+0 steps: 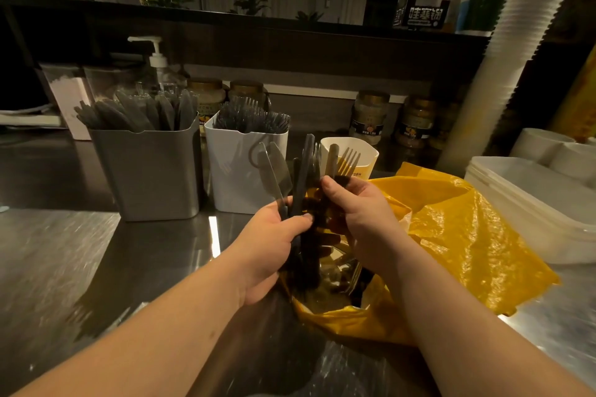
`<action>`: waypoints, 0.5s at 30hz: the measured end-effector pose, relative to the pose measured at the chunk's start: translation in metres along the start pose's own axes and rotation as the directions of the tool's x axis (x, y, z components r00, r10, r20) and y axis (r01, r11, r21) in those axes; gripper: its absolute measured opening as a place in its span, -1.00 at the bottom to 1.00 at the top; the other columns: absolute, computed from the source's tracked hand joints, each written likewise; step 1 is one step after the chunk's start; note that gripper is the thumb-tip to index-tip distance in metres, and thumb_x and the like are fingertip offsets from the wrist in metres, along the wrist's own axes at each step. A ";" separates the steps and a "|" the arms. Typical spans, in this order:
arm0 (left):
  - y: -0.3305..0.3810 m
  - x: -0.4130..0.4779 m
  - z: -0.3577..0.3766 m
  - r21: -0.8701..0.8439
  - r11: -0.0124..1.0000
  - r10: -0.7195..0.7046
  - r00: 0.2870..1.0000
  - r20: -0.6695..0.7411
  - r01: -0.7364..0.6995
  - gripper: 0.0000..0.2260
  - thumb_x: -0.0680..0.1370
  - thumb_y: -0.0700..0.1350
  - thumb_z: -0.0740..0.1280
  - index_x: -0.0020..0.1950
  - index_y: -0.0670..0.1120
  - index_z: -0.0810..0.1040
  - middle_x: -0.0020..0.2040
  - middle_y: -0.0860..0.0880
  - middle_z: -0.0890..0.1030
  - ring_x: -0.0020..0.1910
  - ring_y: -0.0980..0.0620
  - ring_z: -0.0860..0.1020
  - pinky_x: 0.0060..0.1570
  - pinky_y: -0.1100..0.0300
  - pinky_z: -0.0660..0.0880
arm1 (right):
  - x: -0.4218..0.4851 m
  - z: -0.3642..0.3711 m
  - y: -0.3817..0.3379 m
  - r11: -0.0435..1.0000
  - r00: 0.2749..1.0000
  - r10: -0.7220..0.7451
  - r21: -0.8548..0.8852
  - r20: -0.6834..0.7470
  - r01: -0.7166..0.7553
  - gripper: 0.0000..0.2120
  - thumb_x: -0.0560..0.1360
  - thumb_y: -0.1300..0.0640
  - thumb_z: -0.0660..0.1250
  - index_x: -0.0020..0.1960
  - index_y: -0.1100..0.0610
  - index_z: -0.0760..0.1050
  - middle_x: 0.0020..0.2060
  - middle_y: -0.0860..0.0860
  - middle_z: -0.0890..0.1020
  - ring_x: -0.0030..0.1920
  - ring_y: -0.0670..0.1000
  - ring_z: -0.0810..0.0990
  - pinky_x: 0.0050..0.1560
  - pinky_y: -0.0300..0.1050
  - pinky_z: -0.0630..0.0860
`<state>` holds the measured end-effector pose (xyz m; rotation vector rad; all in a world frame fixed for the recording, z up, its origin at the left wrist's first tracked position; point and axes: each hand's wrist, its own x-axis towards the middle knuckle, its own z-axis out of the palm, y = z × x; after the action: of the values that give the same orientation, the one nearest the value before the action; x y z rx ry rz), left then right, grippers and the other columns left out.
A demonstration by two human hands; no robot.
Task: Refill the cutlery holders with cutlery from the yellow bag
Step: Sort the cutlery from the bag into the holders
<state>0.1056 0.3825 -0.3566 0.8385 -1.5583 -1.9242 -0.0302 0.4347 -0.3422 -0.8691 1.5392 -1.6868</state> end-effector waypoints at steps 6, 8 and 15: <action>-0.001 0.001 0.001 0.019 1.000 0.009 0.999 -0.041 -0.008 -0.87 0.65 -0.06 0.30 0.17 0.00 0.58 -0.02 -0.01 0.73 0.08 -0.02 0.66 0.28 -0.08 0.49 | -0.001 -0.002 0.000 0.996 0.999 0.014 0.084 0.031 -0.017 -0.81 0.54 0.09 0.41 0.08 0.17 0.57 -0.09 0.09 0.72 -0.03 0.07 0.73 -0.01 0.04 0.66; 0.000 0.000 0.001 0.024 0.999 0.023 0.997 -0.074 -0.021 -0.88 0.65 -0.05 0.30 0.13 0.00 0.60 -0.09 0.03 0.73 0.01 0.06 0.65 0.10 0.06 0.49 | 0.000 -0.003 -0.002 0.992 1.000 -0.003 0.129 -0.016 0.005 -0.82 0.55 0.08 0.40 0.07 0.18 0.58 -0.20 0.07 0.65 -0.20 0.01 0.67 -0.15 -0.04 0.64; 0.001 0.002 -0.002 0.007 0.999 0.034 0.985 -0.168 -0.033 -0.81 0.67 -0.03 0.27 0.10 -0.08 0.63 -0.16 0.01 0.72 -0.06 0.03 0.64 0.14 0.01 0.37 | 0.005 -0.007 -0.009 0.986 0.972 -0.004 0.161 -0.235 0.043 -0.78 0.60 0.00 0.33 0.12 0.12 0.60 -0.11 0.08 0.61 -0.02 0.10 0.58 -0.06 -0.01 0.55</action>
<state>0.1060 0.3791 -0.3562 0.9442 -1.4670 -1.7783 -0.0390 0.4352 -0.3336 -0.6218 1.5178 -1.9600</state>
